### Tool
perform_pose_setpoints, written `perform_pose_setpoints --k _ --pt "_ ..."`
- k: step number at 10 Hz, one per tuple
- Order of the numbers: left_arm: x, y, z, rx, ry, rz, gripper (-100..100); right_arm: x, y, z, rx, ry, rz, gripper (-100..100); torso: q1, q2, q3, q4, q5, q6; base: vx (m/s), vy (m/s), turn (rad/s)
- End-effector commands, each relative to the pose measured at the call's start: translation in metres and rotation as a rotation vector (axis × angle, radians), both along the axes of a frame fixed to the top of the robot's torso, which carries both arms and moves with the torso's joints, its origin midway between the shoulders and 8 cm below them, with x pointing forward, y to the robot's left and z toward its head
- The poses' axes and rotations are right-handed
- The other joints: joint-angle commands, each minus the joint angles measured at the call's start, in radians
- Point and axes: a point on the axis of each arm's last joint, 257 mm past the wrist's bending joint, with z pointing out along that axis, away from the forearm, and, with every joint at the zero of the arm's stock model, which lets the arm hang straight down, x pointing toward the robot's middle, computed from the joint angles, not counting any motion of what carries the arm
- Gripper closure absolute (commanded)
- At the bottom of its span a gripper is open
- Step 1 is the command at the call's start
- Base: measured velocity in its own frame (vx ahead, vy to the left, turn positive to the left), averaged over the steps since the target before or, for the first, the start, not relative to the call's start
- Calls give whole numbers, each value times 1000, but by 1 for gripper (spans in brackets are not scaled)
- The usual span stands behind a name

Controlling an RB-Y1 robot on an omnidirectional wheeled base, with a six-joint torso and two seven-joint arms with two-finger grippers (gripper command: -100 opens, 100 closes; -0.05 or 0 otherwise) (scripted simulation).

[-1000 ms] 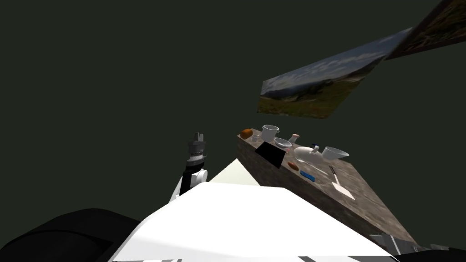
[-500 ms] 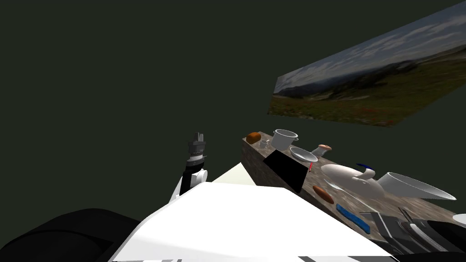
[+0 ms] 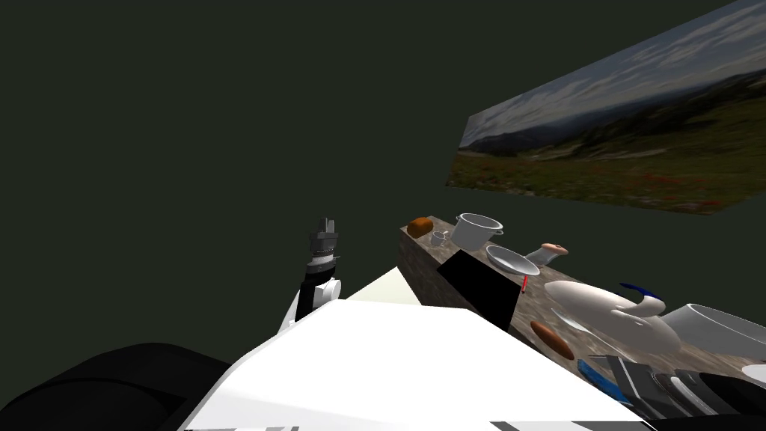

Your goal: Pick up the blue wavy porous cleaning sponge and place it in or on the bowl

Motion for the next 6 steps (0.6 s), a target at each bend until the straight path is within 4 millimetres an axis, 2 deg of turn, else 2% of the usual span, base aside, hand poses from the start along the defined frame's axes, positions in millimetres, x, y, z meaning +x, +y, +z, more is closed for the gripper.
perform_pose_setpoints --k 1,2,6 --pt "0 0 0 0 0 0 0 0 0 0 0 0 0 -100 0 0 0 0 0 0 0 -12 15" --pt "0 0 0 0 0 0 0 0 0 -1 -2 -1 0 100 1 0 0 0 0 0 0 0 0" --pt "0 0 0 0 0 0 0 -1 0 -1 -1 -1 0 100 0 0 0 0 0 0 0 0 0"
